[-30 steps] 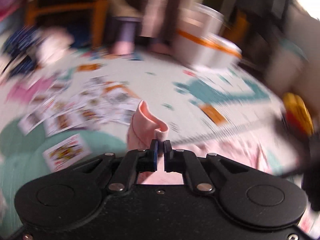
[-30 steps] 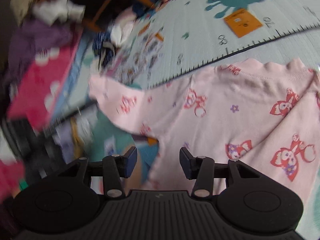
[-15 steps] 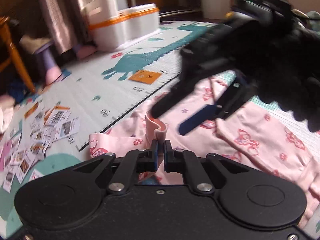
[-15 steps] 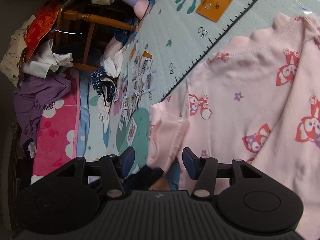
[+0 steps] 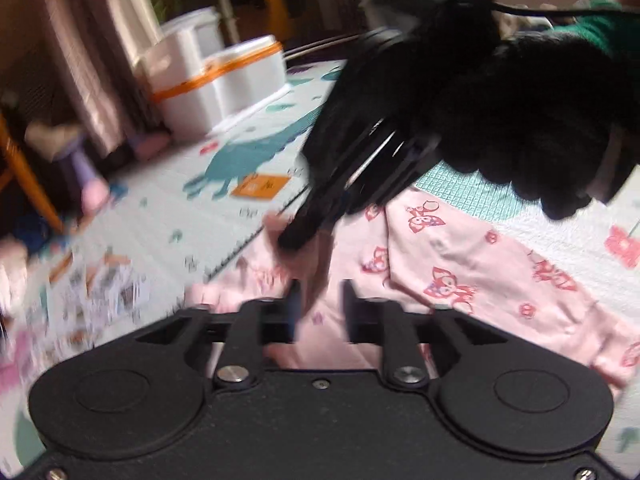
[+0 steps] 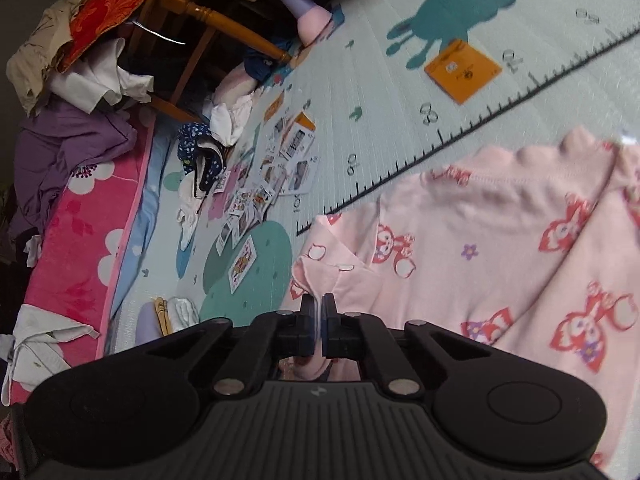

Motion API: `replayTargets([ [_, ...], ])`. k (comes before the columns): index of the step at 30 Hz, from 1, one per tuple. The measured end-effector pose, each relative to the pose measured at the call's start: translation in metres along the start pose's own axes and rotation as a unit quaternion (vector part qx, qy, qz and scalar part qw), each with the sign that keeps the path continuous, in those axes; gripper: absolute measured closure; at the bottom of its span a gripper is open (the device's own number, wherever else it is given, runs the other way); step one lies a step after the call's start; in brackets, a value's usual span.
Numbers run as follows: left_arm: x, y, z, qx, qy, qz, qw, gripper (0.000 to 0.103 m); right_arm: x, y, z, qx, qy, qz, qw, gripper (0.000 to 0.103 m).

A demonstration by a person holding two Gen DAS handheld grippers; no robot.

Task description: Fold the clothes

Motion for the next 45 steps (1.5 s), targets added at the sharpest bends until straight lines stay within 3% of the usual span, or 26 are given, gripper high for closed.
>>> replayTargets([
  [1,0.003,0.007,-0.005,0.028,0.008,-0.012,0.9995,0.063,0.006,-0.002,-0.002,0.005,0.000,0.000,1.000,0.098],
  [4,0.007,0.033,-0.008,0.088,0.031,-0.062,0.9937,0.062,0.025,-0.009,-0.008,0.018,-0.002,-0.002,1.000,0.098],
  [8,0.013,0.065,0.012,0.099,0.047,-0.116,0.9872,0.062,0.051,-0.015,-0.017,0.032,-0.007,-0.001,0.999,0.098],
  [13,0.025,0.082,0.032,0.117,0.047,-0.147,0.9811,0.062,0.090,-0.025,-0.025,0.047,-0.006,0.012,0.999,0.098],
  [24,0.042,0.098,0.041,0.156,0.049,-0.159,0.9736,0.062,0.152,-0.035,-0.022,0.058,0.011,0.052,0.997,0.098],
  [30,0.047,0.098,0.051,0.153,0.050,-0.157,0.9745,0.063,0.169,-0.036,-0.009,0.045,0.002,0.075,0.996,0.098],
  [32,0.050,0.093,0.056,0.140,0.056,-0.151,0.9770,0.098,0.172,-0.038,-0.003,0.041,0.001,0.081,0.996,0.098],
  [45,0.053,0.043,0.100,0.044,0.101,-0.121,0.9865,0.099,0.175,-0.054,0.001,0.049,-0.024,0.092,0.994,0.098],
])
Point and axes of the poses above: each gripper's, at about its wrist camera, not at the fingertips, and x roughly against the way its jaws point, z to its right, y to its underside, the point moved 4 cm from there along -x, roughly the way its jaws point, and after that the axes turned 10 degrees about -x, right-handed, at the moved point
